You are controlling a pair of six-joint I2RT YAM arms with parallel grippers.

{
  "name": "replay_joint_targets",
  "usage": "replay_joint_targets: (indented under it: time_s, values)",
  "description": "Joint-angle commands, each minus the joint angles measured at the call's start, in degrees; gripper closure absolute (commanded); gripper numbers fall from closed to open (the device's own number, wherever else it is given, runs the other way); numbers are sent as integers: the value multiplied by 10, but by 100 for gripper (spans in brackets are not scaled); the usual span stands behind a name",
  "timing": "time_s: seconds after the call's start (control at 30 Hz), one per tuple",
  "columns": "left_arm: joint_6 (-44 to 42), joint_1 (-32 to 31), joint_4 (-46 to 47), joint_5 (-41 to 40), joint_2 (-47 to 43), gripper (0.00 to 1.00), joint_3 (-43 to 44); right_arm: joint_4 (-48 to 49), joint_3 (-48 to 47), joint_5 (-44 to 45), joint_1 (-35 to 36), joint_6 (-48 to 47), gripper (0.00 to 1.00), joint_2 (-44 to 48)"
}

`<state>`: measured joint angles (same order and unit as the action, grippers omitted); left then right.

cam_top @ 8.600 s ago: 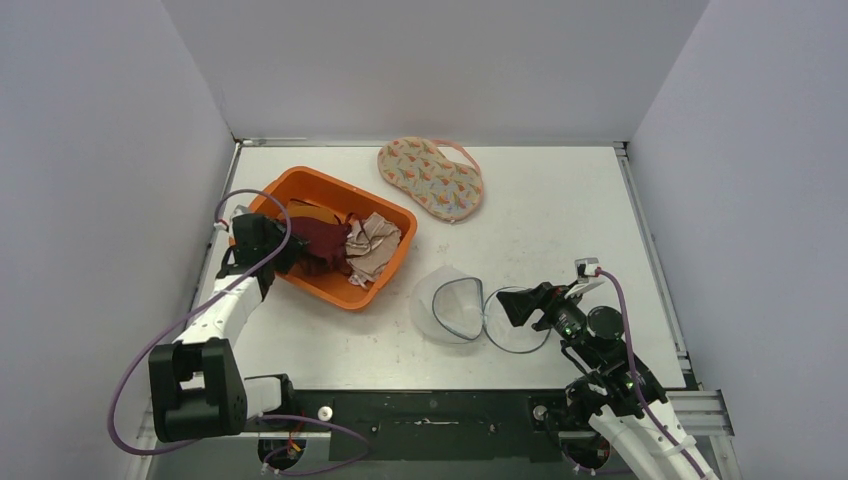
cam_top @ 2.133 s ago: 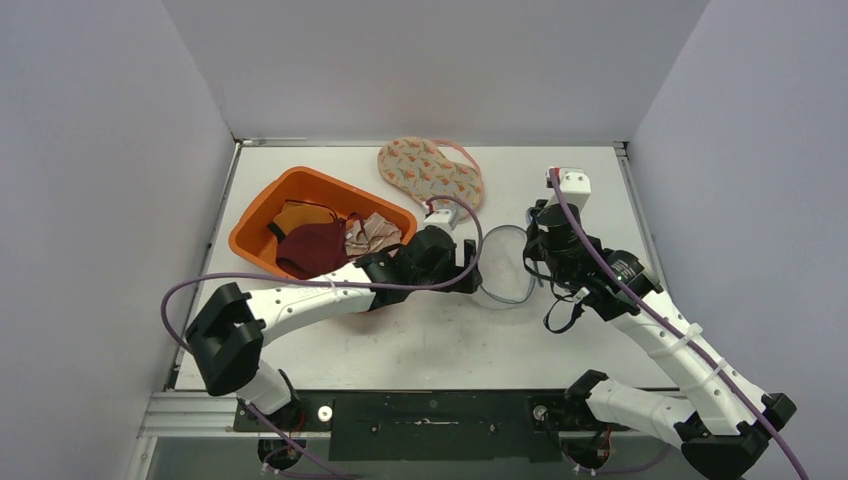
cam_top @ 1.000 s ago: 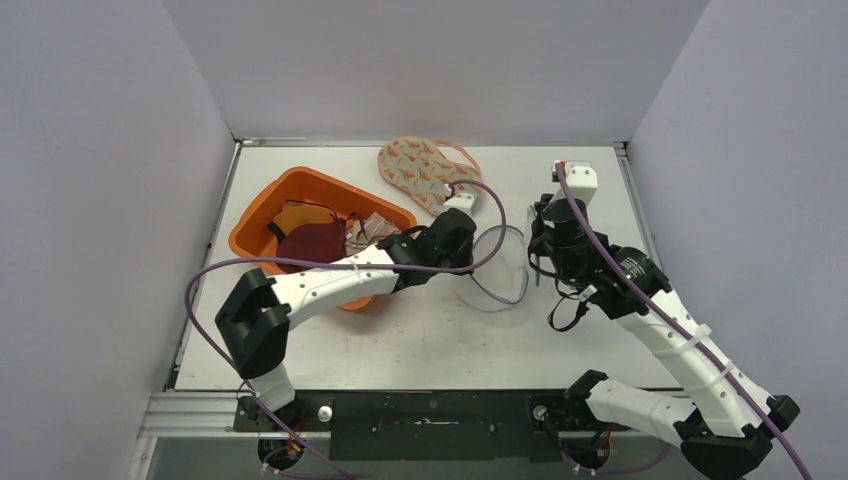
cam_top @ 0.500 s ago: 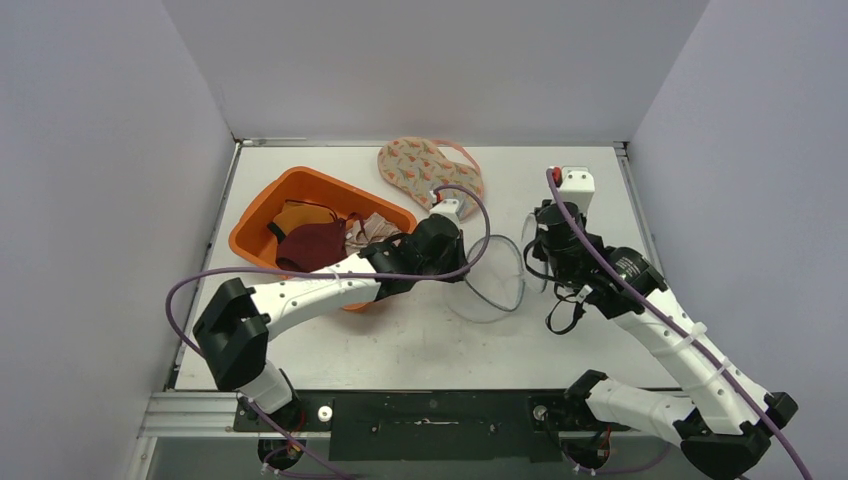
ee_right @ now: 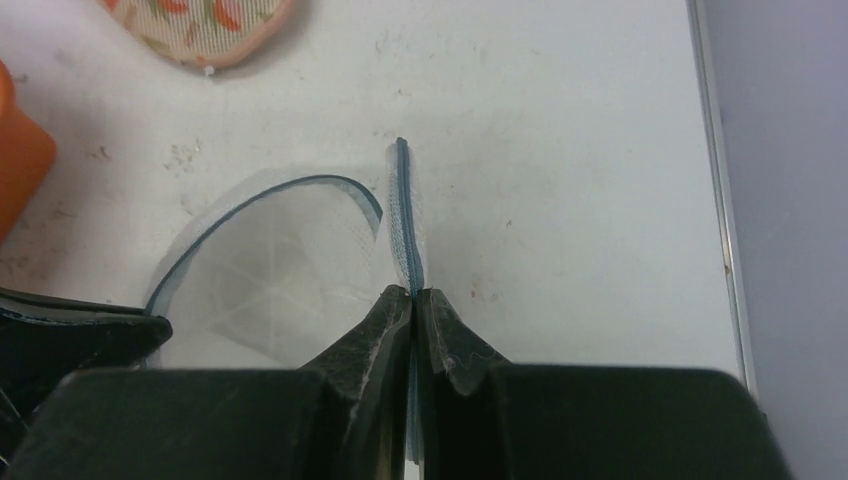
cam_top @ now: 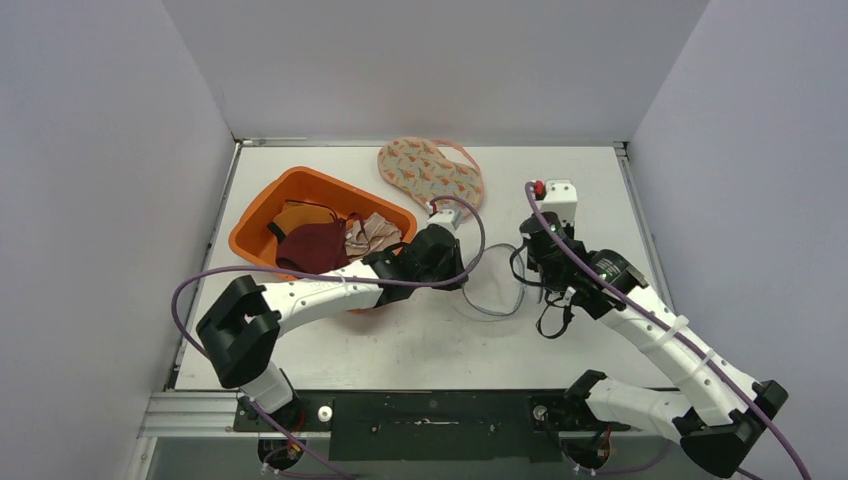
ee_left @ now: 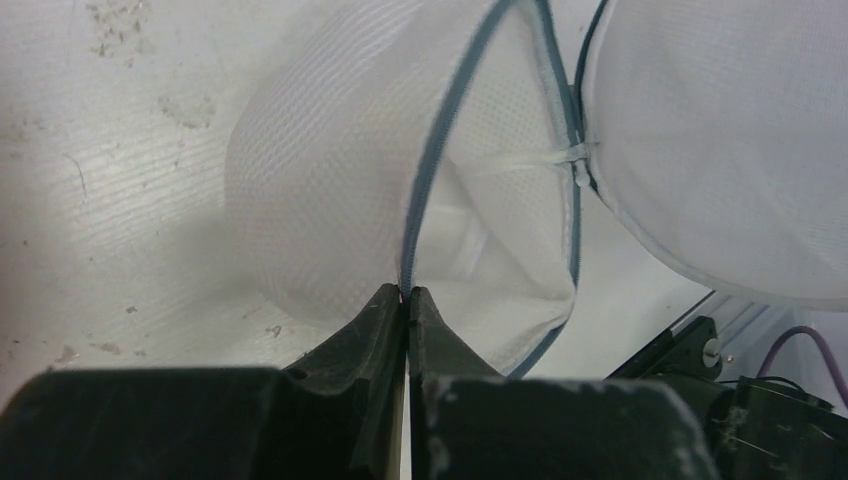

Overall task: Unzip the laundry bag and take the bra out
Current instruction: Close the laundry bag at the center of the board.

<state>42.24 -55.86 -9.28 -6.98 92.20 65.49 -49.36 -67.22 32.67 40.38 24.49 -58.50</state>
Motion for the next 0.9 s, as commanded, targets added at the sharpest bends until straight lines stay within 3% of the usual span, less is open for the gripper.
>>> replay_joint_targets:
  time_s: [0.0, 0.33, 0.67, 0.87]
  values:
    - [14, 7, 41, 7, 11, 100, -23, 28, 32, -8, 21, 13, 95, -10]
    - [13, 16, 30, -5, -9, 100, -38, 52, 44, 10, 108, 48, 95, -52]
    - [21, 31, 27, 0, -34, 82, -54, 166, 83, -54, 112, 70, 95, -93]
    - [27, 36, 38, 0, -47, 78, -74, 225, 109, -72, 113, 96, 95, -127]
